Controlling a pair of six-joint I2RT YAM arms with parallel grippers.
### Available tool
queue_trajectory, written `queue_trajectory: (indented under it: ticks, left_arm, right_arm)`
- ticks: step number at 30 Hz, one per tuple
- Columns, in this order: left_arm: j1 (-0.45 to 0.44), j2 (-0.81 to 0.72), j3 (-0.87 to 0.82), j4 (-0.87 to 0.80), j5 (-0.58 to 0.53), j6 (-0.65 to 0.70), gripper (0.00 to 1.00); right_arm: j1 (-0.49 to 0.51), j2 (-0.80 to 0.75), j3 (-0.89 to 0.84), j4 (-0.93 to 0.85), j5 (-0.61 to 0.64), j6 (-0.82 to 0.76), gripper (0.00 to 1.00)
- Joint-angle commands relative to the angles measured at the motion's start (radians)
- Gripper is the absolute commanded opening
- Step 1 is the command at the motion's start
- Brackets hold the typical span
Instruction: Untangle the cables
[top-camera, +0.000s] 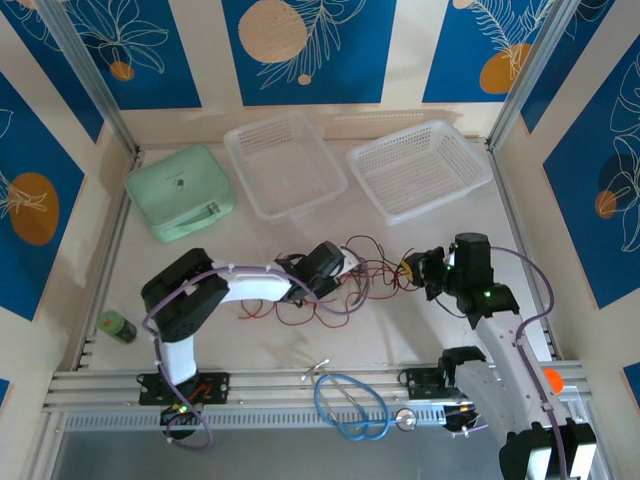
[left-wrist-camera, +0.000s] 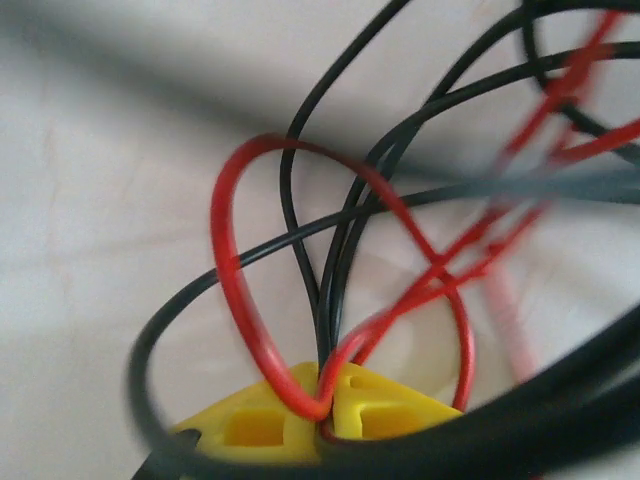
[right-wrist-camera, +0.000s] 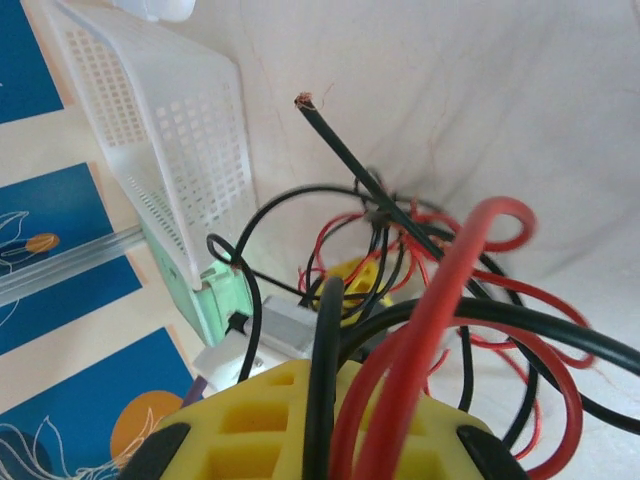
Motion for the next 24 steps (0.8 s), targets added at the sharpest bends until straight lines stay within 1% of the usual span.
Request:
queue_trajectory:
  ticks: [1, 5, 8, 11, 13, 15, 19, 21, 24]
  left_arm:
    - [0.038, -0.102, -0.082, -0.121, -0.135, -0.187, 0.00]
    - [0.057, -0.201, -0.149, -0.215, -0.139, -0.315, 0.00]
    - [0.065, -0.235, -0.148, -0.309, -0.179, -0.374, 0.00]
    - [0.089, -0.254, -0.121, -0.430, -0.230, -0.448, 0.00]
    - [0.109, -0.276, -0.109, -0.492, -0.234, -0.488, 0.00]
    - [0.127, -0.308, -0.111, -0.524, -0.230, -0.516, 0.00]
    - [0.181, -0.377, -0.131, -0.557, -0.210, -0.551, 0.00]
    - [0.208, -0.407, -0.140, -0.562, -0.194, -0.555, 0.00]
    - [0.235, -0.441, -0.155, -0.550, -0.172, -0.550, 0.00]
  right_arm:
    - [-0.005, -0.002, -0.020, -0.036, 0.057, -0.014, 0.00]
    - [-0.001, 0.021, -0.069, 0.011, 0.089, 0.011, 0.00]
    - [0.019, 0.031, -0.138, 0.097, 0.117, 0.079, 0.00]
    - [0.086, 0.009, -0.226, 0.195, 0.212, 0.205, 0.00]
    - [0.147, -0.008, -0.269, 0.222, 0.300, 0.294, 0.00]
    - [0.198, -0.017, -0.275, 0.203, 0.373, 0.339, 0.00]
    - [0.279, -0.031, -0.230, 0.041, 0.521, 0.378, 0.01]
    - [0.295, -0.035, -0.225, -0.003, 0.553, 0.384, 0.01]
    - [0.294, -0.026, -0.233, -0.021, 0.553, 0.387, 0.02]
